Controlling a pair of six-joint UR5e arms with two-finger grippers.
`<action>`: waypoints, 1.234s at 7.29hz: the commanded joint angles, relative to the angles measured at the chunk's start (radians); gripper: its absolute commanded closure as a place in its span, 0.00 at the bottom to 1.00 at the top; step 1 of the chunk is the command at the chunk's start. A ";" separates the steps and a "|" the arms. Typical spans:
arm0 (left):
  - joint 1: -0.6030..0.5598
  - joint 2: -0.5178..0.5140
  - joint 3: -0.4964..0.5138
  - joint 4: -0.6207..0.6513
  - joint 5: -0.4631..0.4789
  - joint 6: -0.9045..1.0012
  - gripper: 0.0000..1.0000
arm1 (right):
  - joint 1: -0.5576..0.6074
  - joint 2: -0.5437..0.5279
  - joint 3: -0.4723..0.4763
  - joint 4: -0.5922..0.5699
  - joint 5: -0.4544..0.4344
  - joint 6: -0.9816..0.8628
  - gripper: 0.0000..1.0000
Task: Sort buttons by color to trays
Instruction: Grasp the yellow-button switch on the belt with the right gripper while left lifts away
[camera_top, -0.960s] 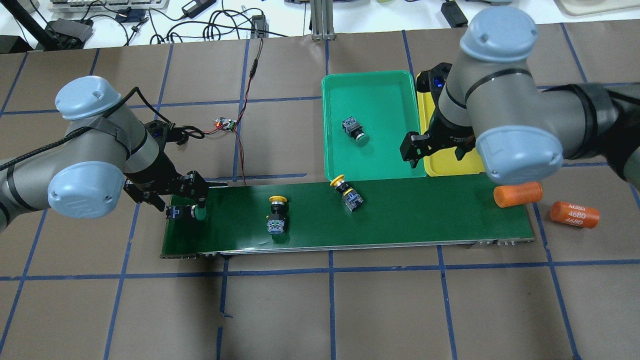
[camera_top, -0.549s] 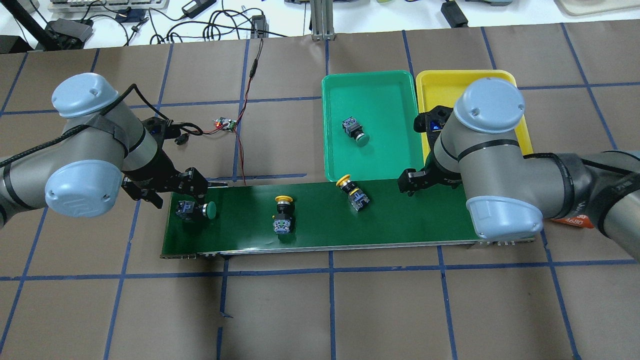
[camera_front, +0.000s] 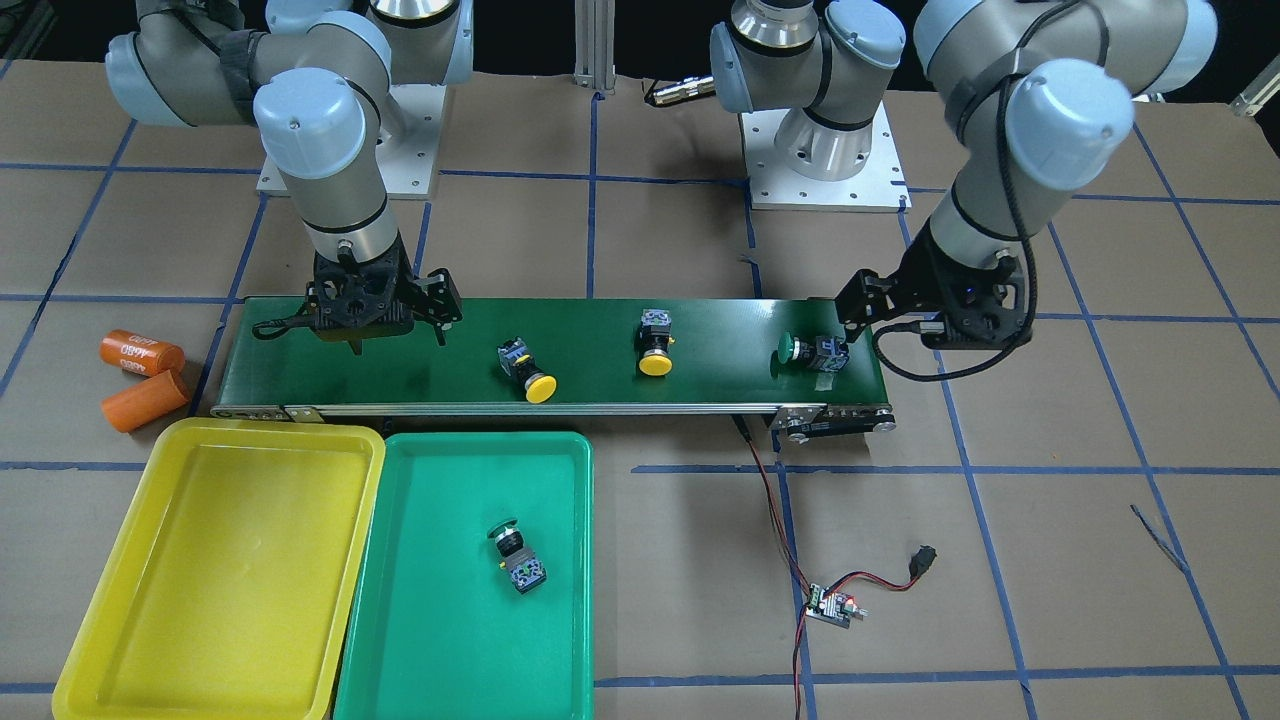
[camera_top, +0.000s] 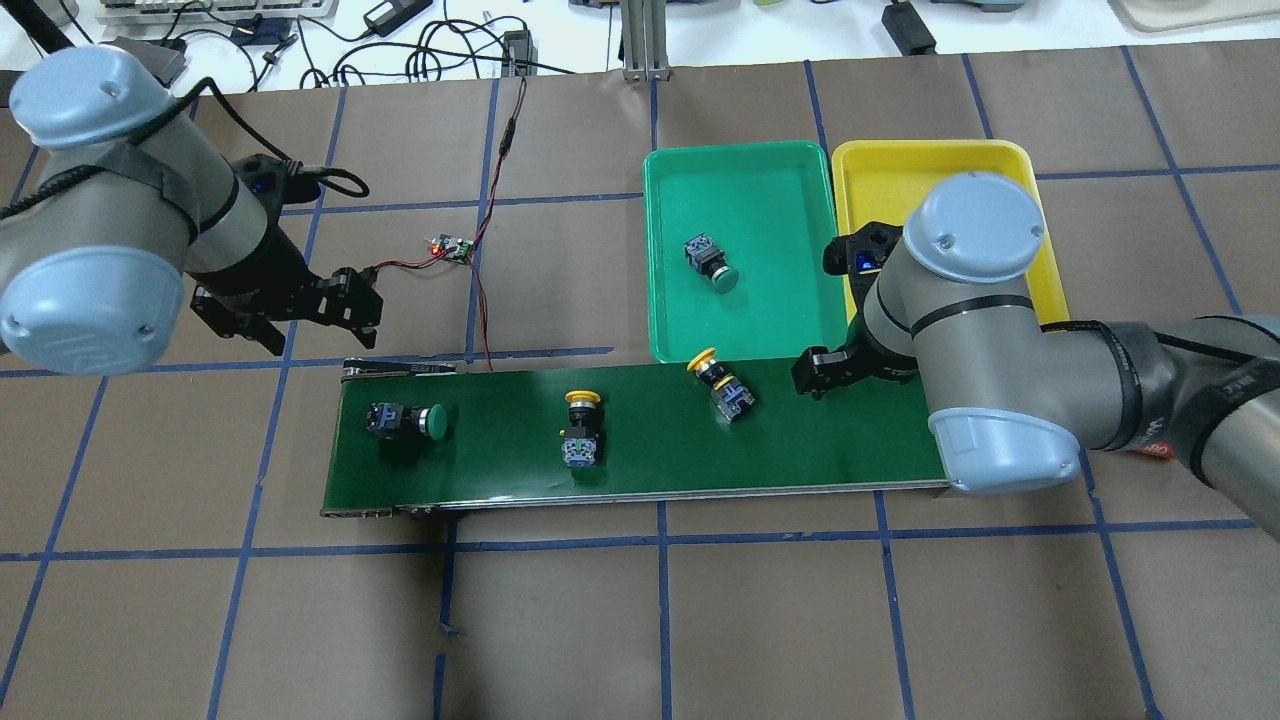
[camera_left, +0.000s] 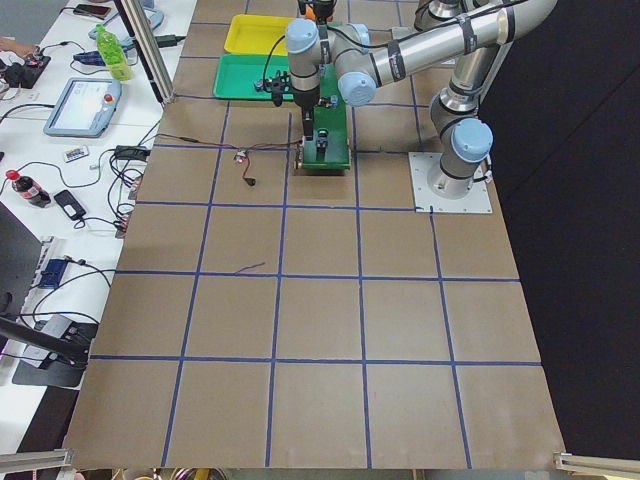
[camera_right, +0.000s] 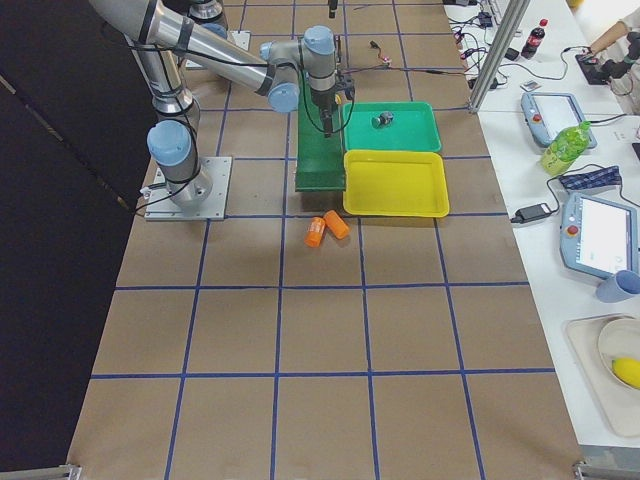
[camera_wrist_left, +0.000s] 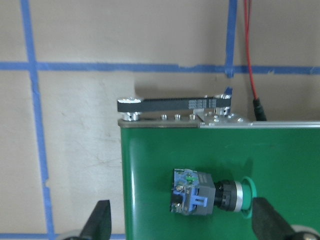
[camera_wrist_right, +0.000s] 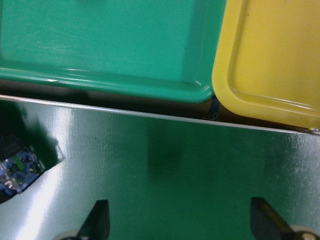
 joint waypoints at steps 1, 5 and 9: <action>-0.006 0.040 0.112 -0.125 0.094 -0.001 0.00 | 0.027 -0.003 -0.007 -0.001 0.014 0.009 0.00; -0.139 0.120 0.133 -0.192 0.087 -0.108 0.00 | 0.159 0.027 -0.009 -0.027 0.014 -0.003 0.00; -0.198 0.114 0.110 -0.146 0.073 -0.136 0.00 | 0.159 0.099 -0.010 -0.087 0.006 -0.029 0.22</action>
